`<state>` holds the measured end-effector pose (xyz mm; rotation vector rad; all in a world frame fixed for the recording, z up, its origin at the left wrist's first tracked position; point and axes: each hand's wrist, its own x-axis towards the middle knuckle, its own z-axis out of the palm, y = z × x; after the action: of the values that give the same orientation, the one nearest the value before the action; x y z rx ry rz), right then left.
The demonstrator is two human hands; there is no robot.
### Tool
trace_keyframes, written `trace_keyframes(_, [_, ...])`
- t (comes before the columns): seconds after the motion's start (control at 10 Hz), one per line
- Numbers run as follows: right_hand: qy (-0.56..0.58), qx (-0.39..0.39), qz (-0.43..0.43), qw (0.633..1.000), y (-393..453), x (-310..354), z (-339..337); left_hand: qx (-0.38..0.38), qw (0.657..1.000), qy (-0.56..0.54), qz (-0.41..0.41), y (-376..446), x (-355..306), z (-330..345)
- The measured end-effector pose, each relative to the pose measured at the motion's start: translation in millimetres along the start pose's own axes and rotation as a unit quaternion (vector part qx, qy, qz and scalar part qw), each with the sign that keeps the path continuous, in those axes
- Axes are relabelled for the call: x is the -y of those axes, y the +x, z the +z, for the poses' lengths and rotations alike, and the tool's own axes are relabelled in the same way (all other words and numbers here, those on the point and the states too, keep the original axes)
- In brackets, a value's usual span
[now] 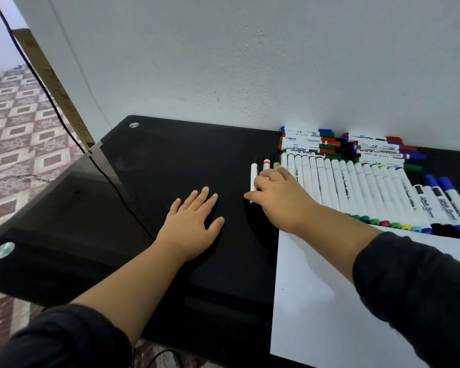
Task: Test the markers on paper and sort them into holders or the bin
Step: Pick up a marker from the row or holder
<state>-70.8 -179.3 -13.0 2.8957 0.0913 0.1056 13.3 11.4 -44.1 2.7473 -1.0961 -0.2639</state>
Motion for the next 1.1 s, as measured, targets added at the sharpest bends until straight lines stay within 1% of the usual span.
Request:
trace_keyframes(0.1, [-0.016, -0.003, -0.021, 1.000, 4, 2, -1, 0.000, 1.000, -0.001, 0.000, 0, 0, 0])
trace_keyframes(0.2, [-0.020, -0.058, -0.054, 0.997, 3, 2, 2, -0.001, 1.000, -0.004, 0.000, -1, 1, 0])
trace_keyframes(0.4, [0.018, -0.190, -0.069, 0.979, -7, -1, 13, -0.002, 1.000, -0.013, -0.002, -4, -1, 0])
trace_keyframes(0.5, [0.037, -0.251, -0.049, 0.966, -9, -3, 7, -0.004, 1.000, -0.023, 0.003, -6, -2, -2])
trace_keyframes(0.6, [0.143, -0.276, 0.023, 0.950, -16, 1, -1, -0.007, 1.000, -0.026, 0.007, -9, -3, -2])
trace_keyframes(0.7, [0.347, -0.252, 0.136, 0.893, -29, 11, -14, -0.005, 0.999, -0.042, 0.001, -12, -7, -3])
trace_keyframes(0.8, [0.512, -0.269, 0.223, 0.784, -46, 23, -21, -0.016, 0.996, -0.084, -0.007, -19, -17, -4])
trace_keyframes(0.9, [0.604, -0.283, 0.295, 0.684, -61, 34, -26, -0.040, 0.989, -0.141, -0.003, -31, -33, -3])
trace_keyframes(1.1, [0.655, -0.295, 0.395, 0.573, -98, 35, -30, -0.076, 0.968, -0.237, 0.025, -57, -72, -5])
